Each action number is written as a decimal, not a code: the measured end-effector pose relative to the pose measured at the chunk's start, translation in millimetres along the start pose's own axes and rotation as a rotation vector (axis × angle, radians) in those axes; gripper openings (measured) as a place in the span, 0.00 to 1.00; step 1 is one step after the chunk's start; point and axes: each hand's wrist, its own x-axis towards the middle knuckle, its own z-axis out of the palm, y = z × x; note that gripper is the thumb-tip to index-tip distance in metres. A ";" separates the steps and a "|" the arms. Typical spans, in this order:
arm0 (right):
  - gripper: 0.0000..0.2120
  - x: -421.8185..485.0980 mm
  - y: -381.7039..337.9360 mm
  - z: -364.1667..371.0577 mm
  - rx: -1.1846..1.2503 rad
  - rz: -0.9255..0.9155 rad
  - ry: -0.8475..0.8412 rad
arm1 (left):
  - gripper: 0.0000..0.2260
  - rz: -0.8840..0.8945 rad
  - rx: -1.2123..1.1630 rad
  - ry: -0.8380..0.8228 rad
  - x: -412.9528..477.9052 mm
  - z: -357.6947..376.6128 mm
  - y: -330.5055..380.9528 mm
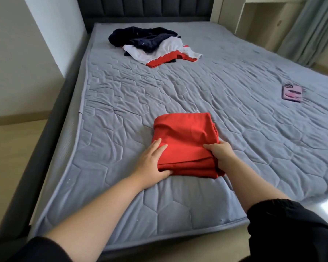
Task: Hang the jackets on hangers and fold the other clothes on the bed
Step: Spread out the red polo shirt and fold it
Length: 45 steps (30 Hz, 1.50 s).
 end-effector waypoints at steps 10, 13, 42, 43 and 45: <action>0.07 5.7 -2.8 -3.3 -0.175 -0.049 0.163 | 0.26 0.014 0.089 0.162 -5.4 -5.3 -8.6; 0.09 3.8 5.3 -14.8 -0.310 0.059 0.157 | 0.29 0.045 0.342 0.000 -5.8 -9.1 -12.2; 0.27 -10.0 -50.6 -28.2 -0.307 0.243 -0.911 | 0.20 -0.505 -0.723 -0.677 38.3 -121.3 -57.0; 0.29 -9.0 -49.7 -28.3 -0.400 0.247 -0.881 | 0.23 -0.527 -0.523 -0.612 35.3 -121.4 -61.7; 0.27 -3.3 -45.1 -22.8 -0.542 0.257 -0.704 | 0.25 -0.541 -0.169 -0.384 30.0 -116.1 -71.1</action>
